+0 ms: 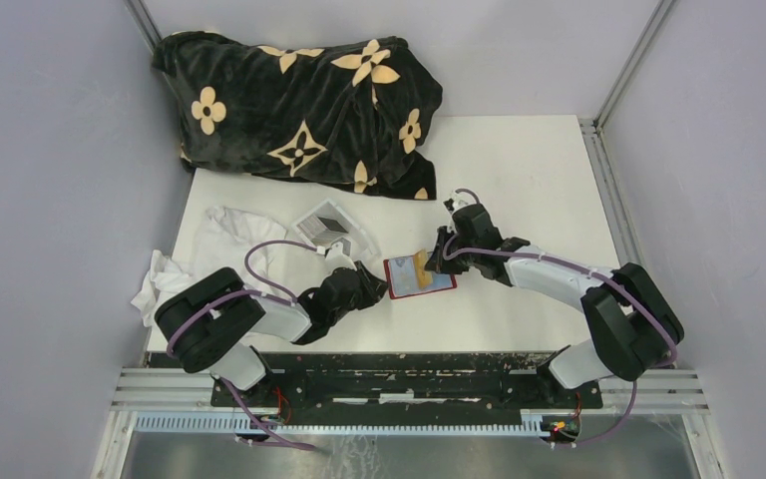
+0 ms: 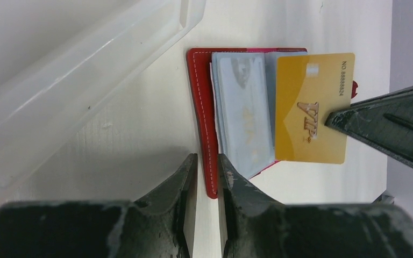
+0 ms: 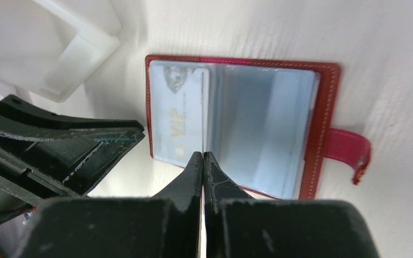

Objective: Put the credit cards into the card holder
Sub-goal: Insert the credit card into the card holder.

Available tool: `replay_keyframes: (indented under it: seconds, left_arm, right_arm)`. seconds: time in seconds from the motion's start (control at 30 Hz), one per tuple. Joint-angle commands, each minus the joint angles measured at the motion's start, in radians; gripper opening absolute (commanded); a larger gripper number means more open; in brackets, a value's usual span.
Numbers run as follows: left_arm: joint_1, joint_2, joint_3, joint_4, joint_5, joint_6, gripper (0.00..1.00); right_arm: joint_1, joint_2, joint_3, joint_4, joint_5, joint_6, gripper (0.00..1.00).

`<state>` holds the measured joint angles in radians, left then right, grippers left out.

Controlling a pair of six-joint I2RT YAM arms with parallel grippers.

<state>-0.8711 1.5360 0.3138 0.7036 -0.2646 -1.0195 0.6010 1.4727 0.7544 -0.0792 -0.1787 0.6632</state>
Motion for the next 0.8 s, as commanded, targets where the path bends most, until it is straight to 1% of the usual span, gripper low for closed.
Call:
replay_keyframes:
  seconds: [0.0,0.33,0.77]
  left_arm:
    - [-0.002,-0.016,0.007,-0.007,-0.032,0.041,0.26]
    - [-0.002,0.013,0.030,-0.008,-0.021,0.048,0.25]
    - [-0.003,0.042,0.053,-0.016,-0.008,0.054,0.23]
  right_arm:
    - [-0.043,0.007,0.022,0.034,-0.013,-0.018,0.01]
    - [-0.087,0.039,0.001,0.091,-0.106,0.016,0.01]
    - [-0.114,0.082,-0.020,0.125,-0.170,0.049,0.01]
